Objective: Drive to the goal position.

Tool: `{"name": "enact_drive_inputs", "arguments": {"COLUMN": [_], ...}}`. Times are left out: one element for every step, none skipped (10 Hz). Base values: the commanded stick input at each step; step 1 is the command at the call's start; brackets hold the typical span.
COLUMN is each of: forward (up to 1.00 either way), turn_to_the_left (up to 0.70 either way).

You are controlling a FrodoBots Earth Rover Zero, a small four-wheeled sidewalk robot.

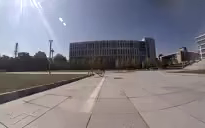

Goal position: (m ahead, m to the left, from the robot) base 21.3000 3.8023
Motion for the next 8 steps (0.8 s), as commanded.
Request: {"name": "enact_drive_inputs", "arguments": {"forward": [0.06,0.06,0.06,0.06,0.06,0.06,0.06,0.06], "turn_to_the_left": [0.00,0.00,0.00,0.00,0.00,0.00,0.00,0.00]}}
